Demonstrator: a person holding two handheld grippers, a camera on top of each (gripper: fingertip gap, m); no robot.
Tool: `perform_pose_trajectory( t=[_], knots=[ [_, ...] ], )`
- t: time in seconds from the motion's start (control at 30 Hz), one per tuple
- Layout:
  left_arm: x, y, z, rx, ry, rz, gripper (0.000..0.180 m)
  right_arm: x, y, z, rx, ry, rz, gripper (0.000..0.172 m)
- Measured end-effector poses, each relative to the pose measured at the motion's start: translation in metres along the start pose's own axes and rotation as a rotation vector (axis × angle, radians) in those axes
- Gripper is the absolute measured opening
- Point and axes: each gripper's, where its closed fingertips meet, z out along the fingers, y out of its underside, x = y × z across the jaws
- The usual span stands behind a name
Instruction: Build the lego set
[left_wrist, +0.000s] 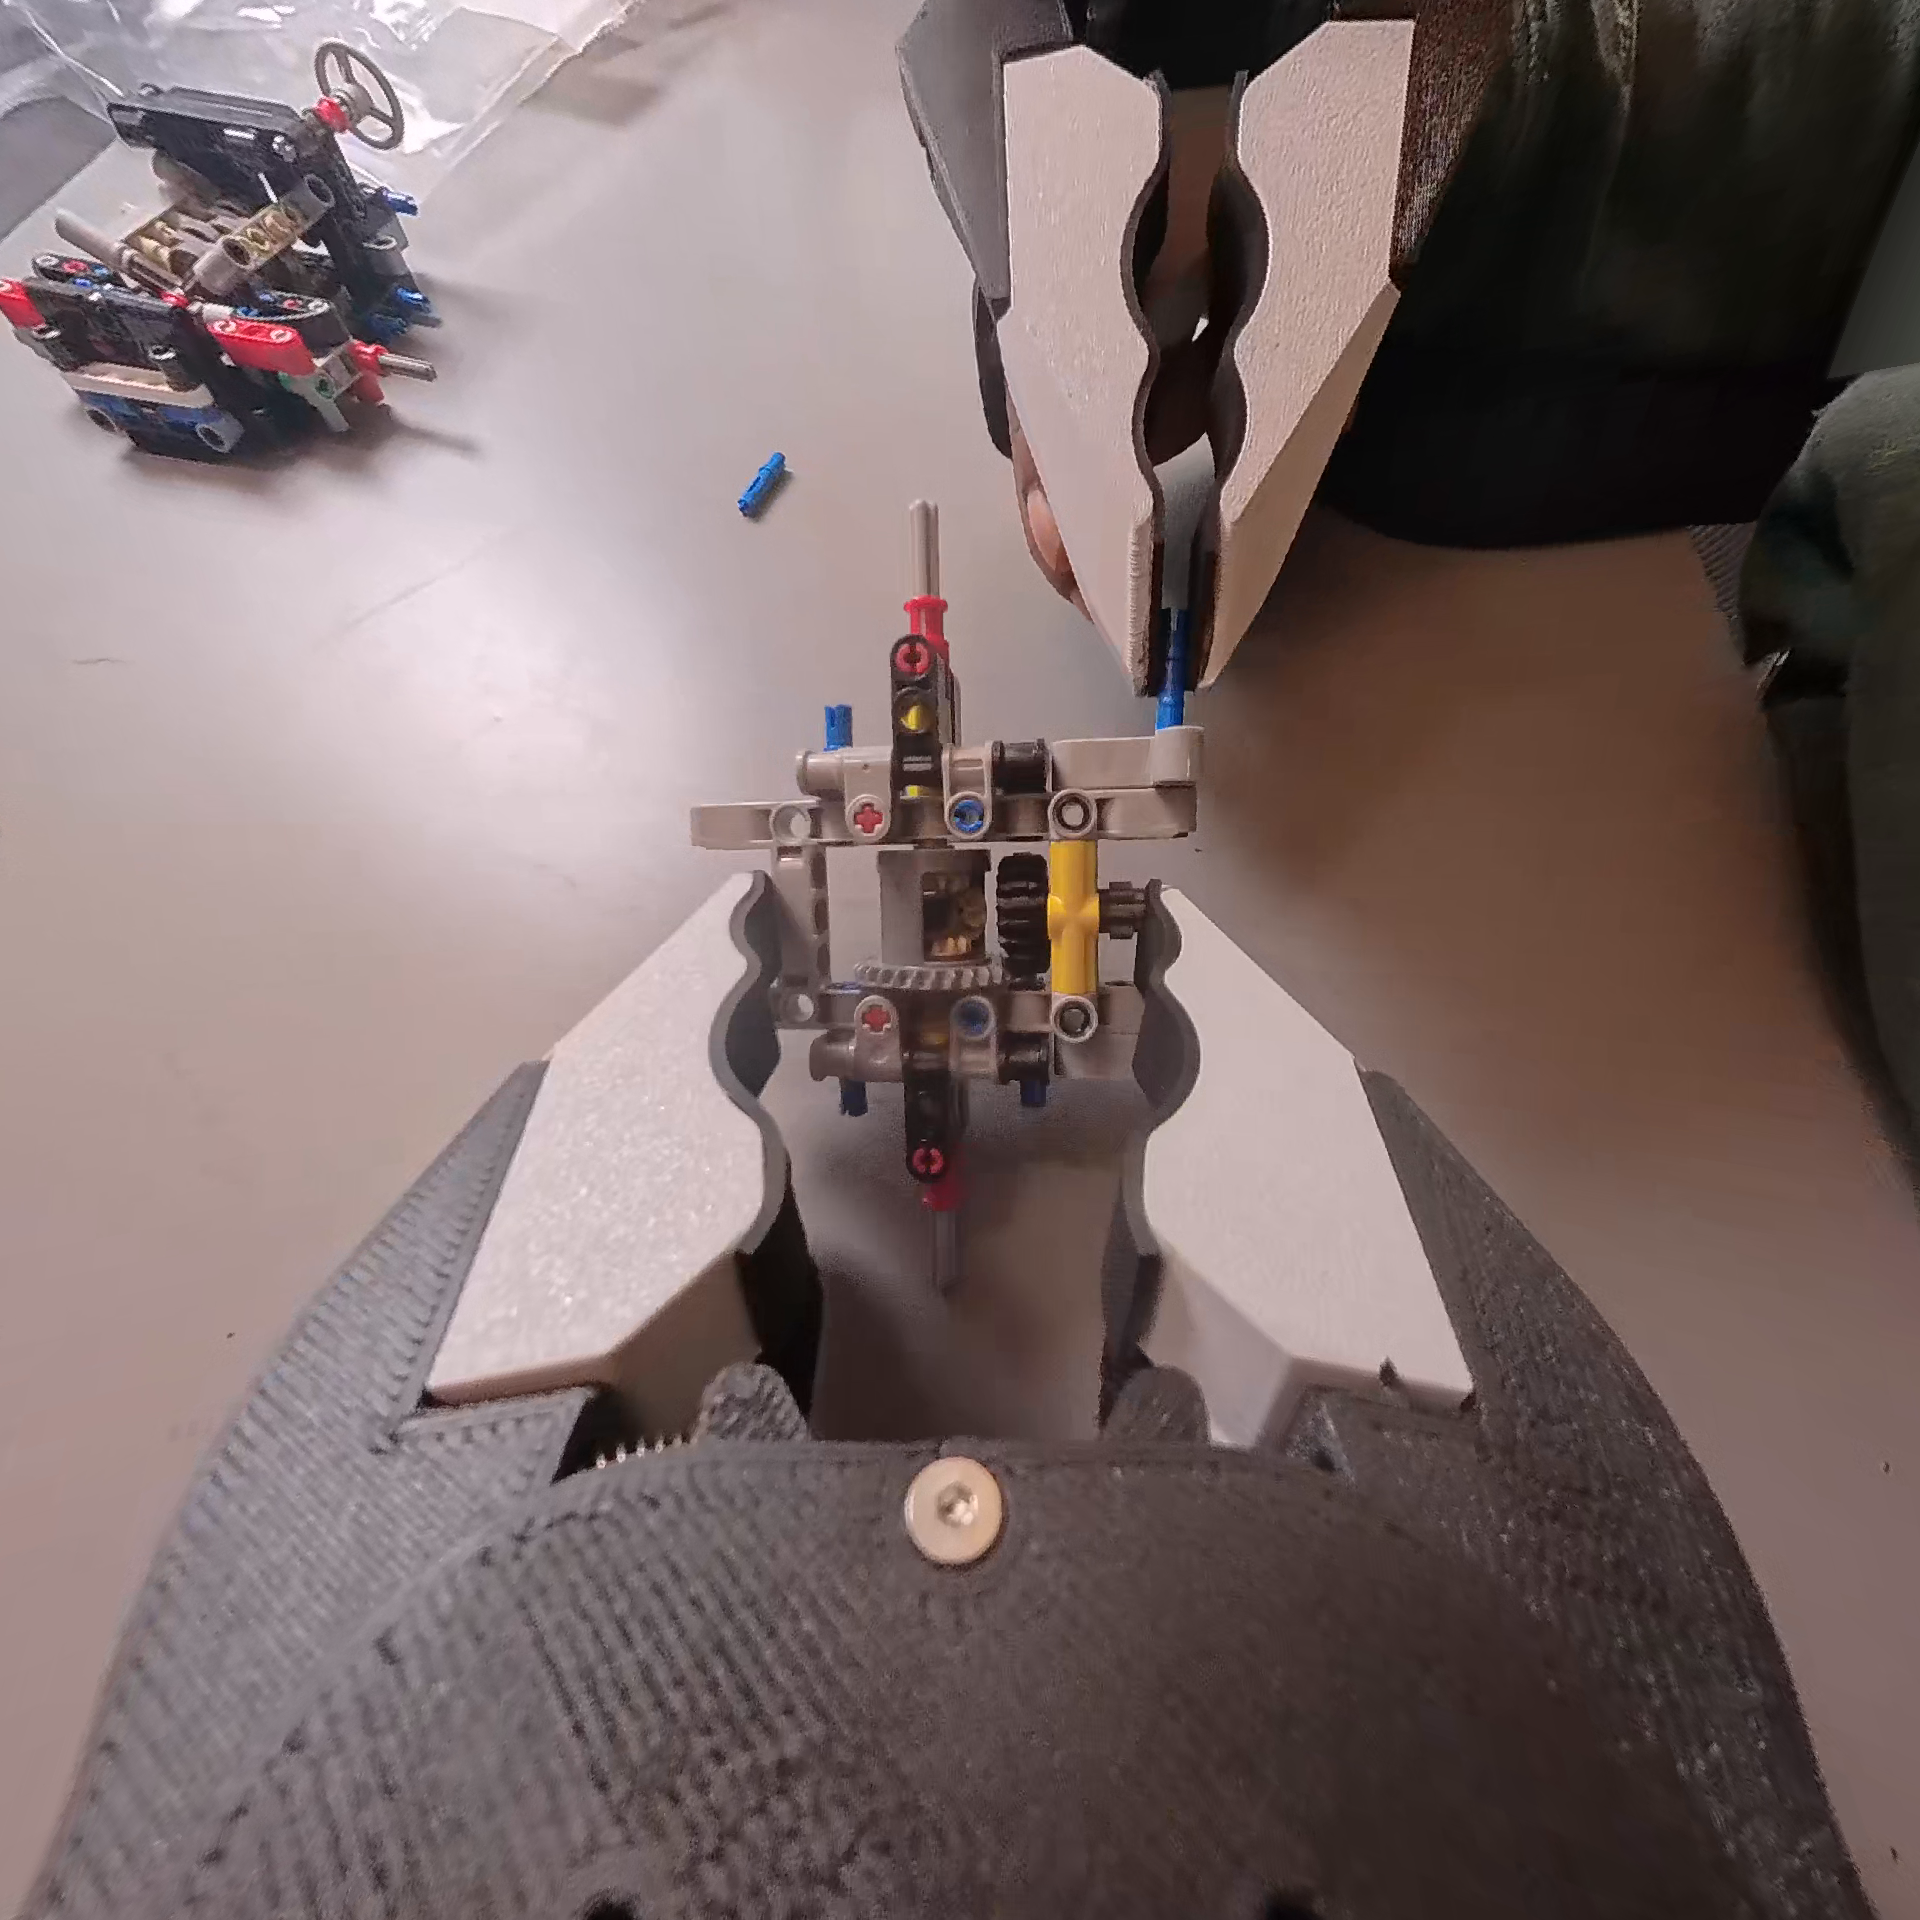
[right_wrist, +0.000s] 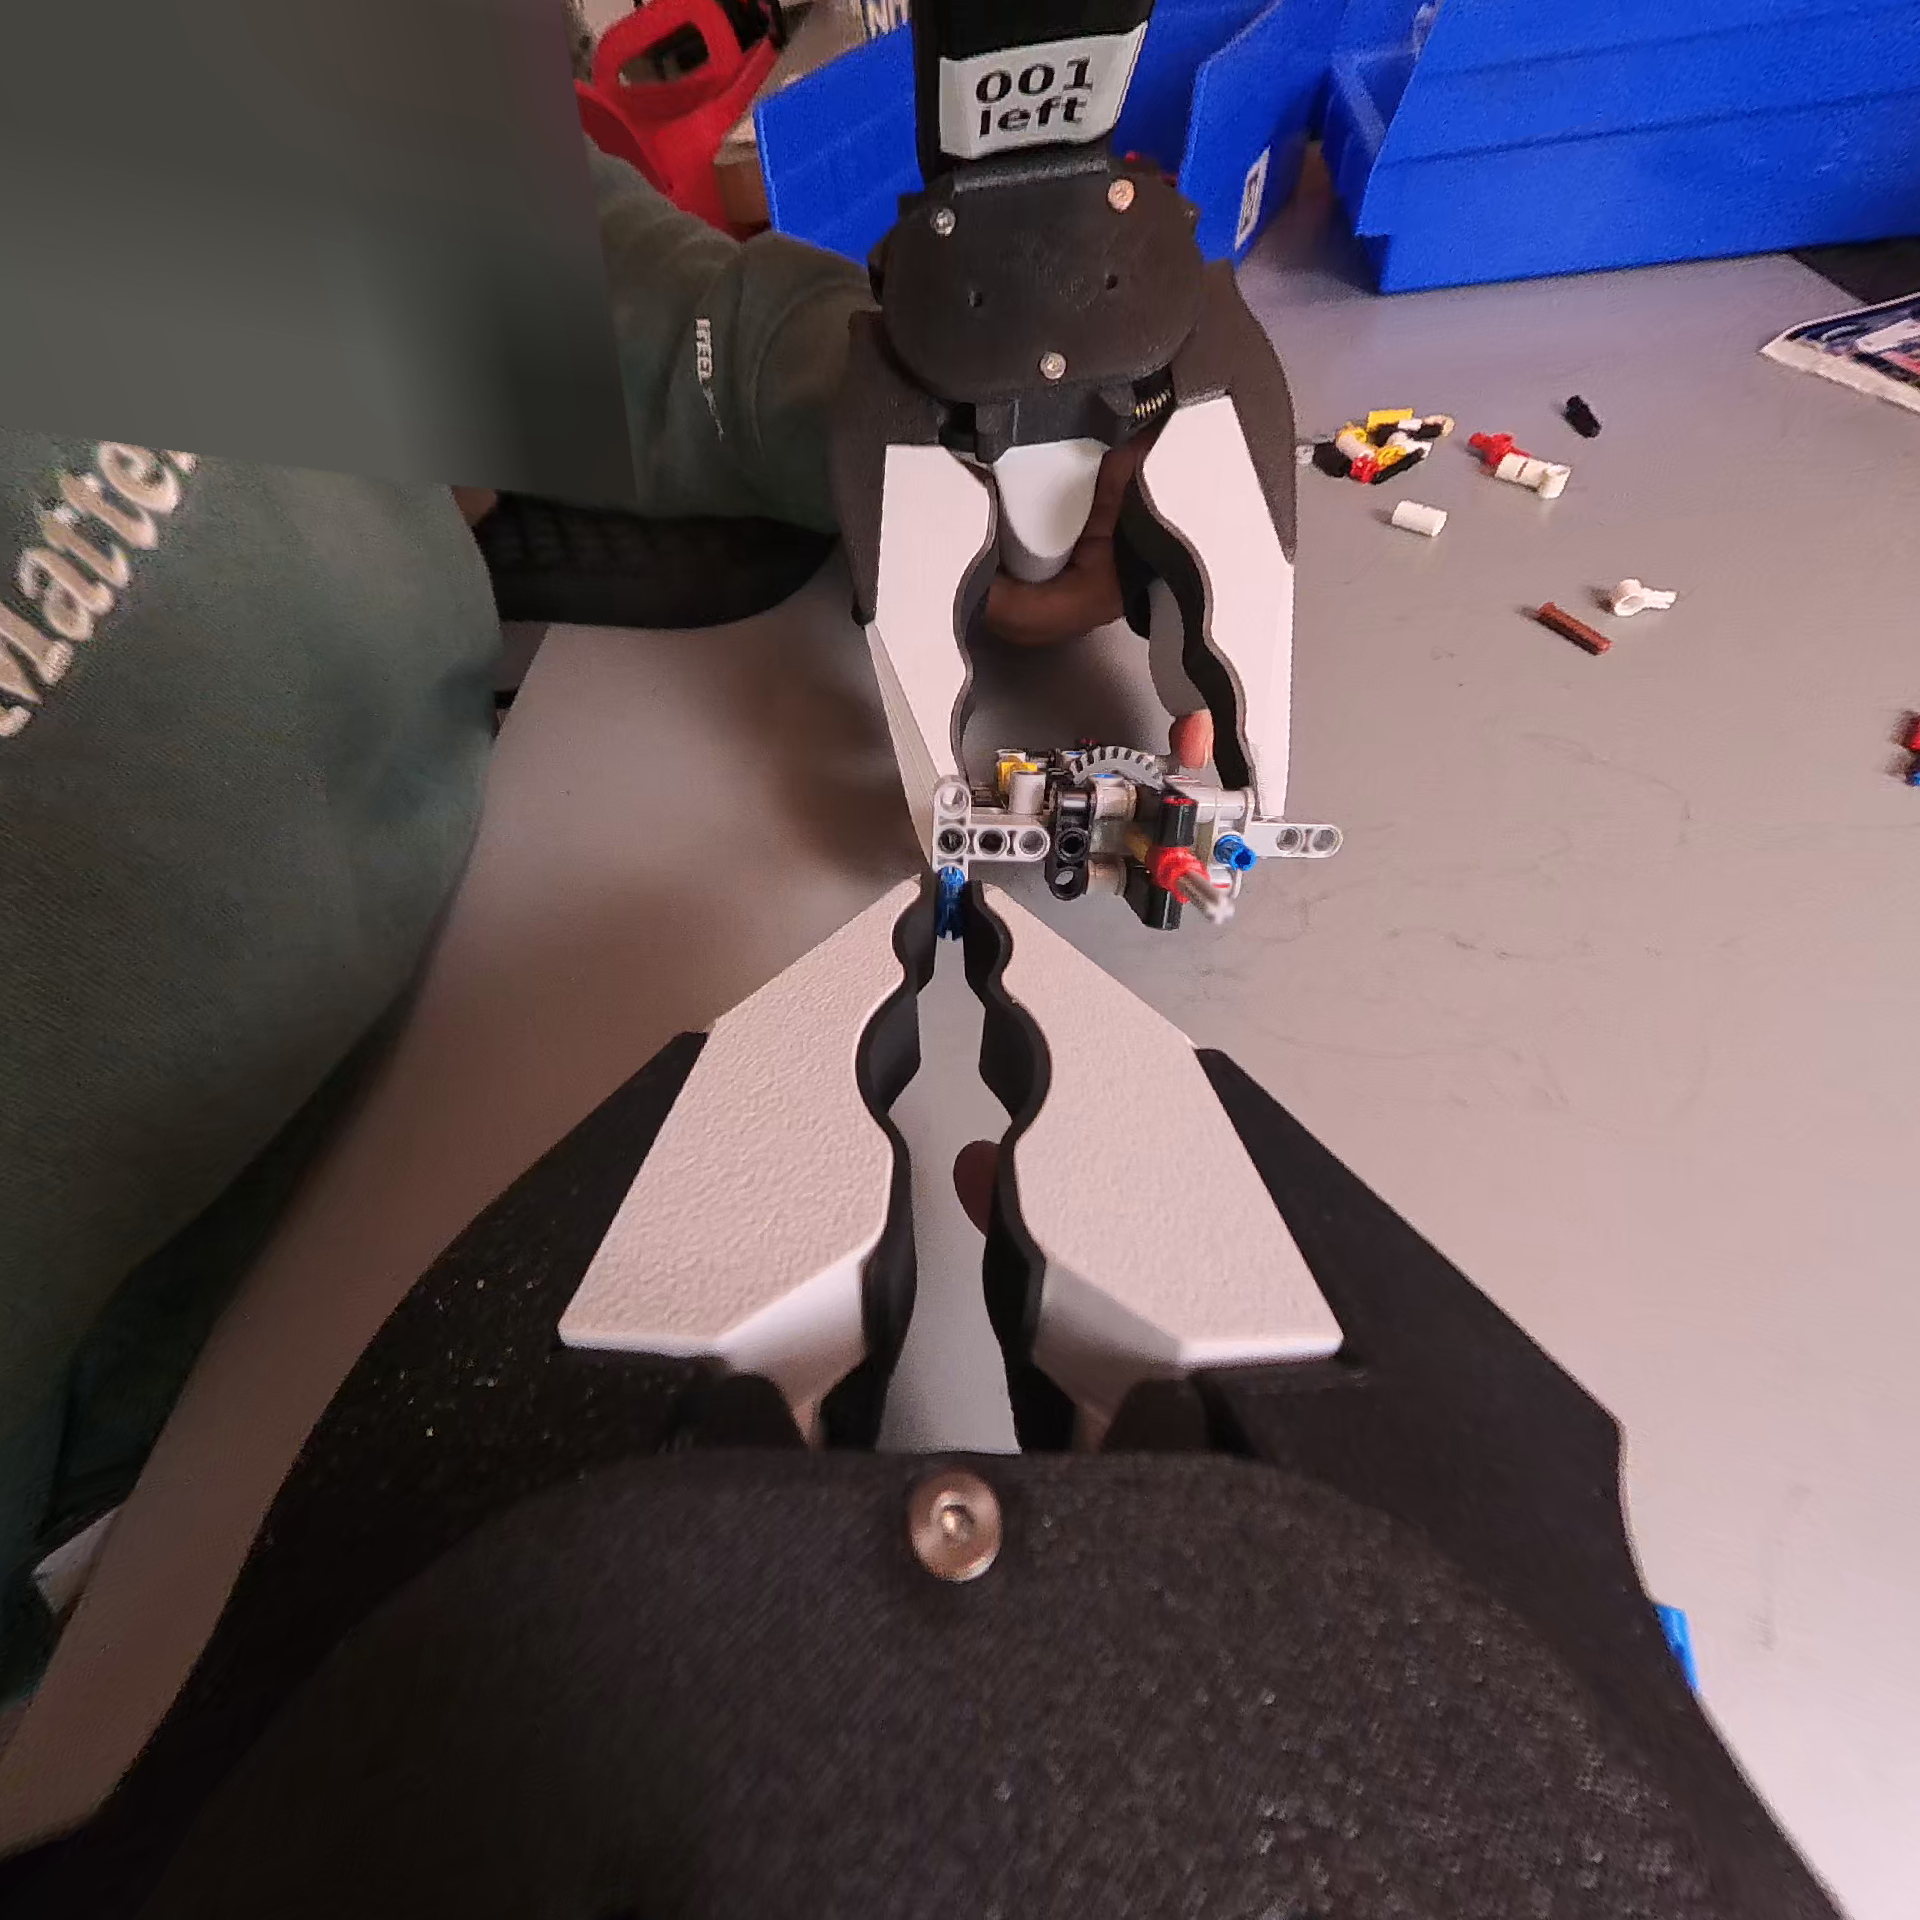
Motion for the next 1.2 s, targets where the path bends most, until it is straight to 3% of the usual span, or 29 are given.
perform_pose_trajectory(
  t=[0.23, 0.47, 0.57, 0.63, 1.2],
  knots=[
    [0.002, -0.009, -0.003, 0.075, 0.031, -0.061, 0.068, -0.001, -0.009, -0.004, 0.065, -0.036, 0.053, 0.003],
    [0.006, -0.005, 0.0, 0.048, 0.059, -0.066, 0.068, -0.005, 0.002, -0.001, -0.039, -0.017, -0.007, 0.002],
    [0.017, -0.023, 0.001, 0.109, 0.111, -0.088, 0.068, -0.017, 0.018, 0.018, -0.113, -0.058, -0.028, 0.002],
    [0.017, -0.021, 0.002, 0.071, 0.079, -0.012, 0.068, -0.014, 0.019, 0.017, -0.105, -0.067, -0.006, 0.002],
    [-0.004, 0.008, -0.003, -0.086, -0.013, 0.008, 0.069, 0.006, 0.018, 0.01, -0.125, 0.065, -0.055, 0.003]
  ],
)
